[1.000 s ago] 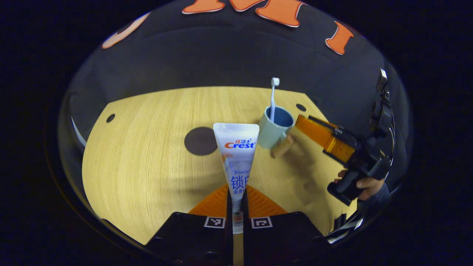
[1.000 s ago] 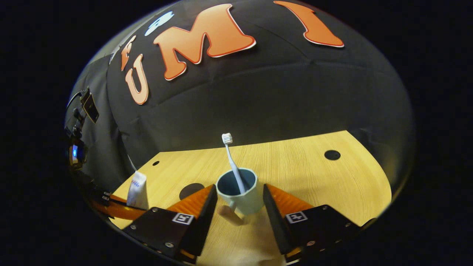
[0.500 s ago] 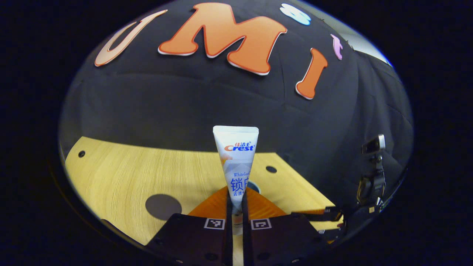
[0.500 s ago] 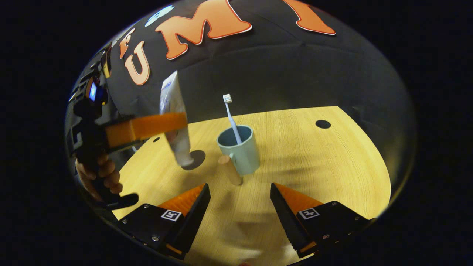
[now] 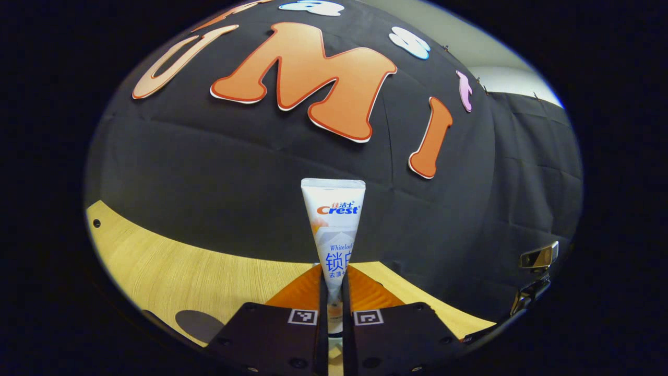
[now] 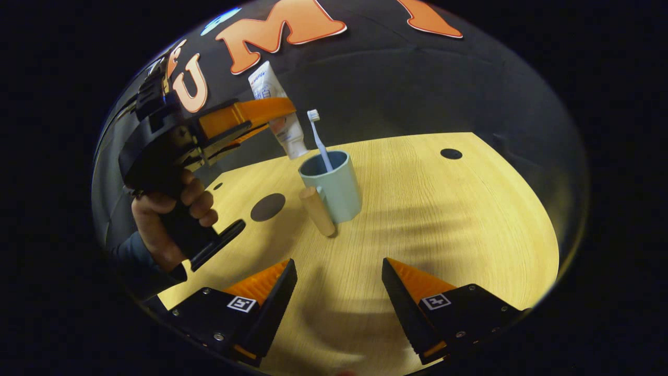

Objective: Put the toothbrush and toothpaste on the desktop into the cup, then pick up the cup and place it on the coaster on the desktop.

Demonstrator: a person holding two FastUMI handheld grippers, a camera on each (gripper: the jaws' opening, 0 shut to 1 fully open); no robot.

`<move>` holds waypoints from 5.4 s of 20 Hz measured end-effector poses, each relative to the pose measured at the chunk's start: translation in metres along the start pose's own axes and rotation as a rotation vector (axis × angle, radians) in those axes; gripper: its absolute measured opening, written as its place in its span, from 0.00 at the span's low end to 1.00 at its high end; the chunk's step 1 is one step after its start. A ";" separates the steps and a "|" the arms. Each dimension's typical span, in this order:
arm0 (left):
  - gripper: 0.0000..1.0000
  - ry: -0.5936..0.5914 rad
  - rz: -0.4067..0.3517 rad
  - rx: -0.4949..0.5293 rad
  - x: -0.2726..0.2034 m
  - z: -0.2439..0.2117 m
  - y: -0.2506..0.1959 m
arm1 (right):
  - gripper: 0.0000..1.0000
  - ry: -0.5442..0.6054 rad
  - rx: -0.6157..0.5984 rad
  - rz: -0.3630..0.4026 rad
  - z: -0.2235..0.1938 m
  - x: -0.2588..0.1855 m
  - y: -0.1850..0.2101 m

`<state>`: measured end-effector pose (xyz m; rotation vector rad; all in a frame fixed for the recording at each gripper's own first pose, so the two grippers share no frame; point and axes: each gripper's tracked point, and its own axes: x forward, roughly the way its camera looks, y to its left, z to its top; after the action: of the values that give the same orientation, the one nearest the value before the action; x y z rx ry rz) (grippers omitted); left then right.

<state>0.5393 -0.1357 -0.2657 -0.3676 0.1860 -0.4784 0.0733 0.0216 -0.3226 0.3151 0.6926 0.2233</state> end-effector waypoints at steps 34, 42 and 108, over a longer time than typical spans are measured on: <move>0.98 0.014 0.057 0.273 -0.097 0.099 -0.042 | 0.97 -0.007 0.013 0.002 0.056 -0.011 0.021; 0.98 0.066 0.158 0.307 -0.181 0.124 -0.028 | 0.96 0.032 -0.074 -0.027 0.084 0.017 0.045; 0.99 0.564 0.654 0.194 -0.397 0.057 0.210 | 0.30 0.386 -0.225 -0.104 0.057 0.105 0.030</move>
<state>0.2950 0.2453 -0.2592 0.0394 0.7735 0.0622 0.1865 0.0696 -0.3330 0.0174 1.0523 0.2633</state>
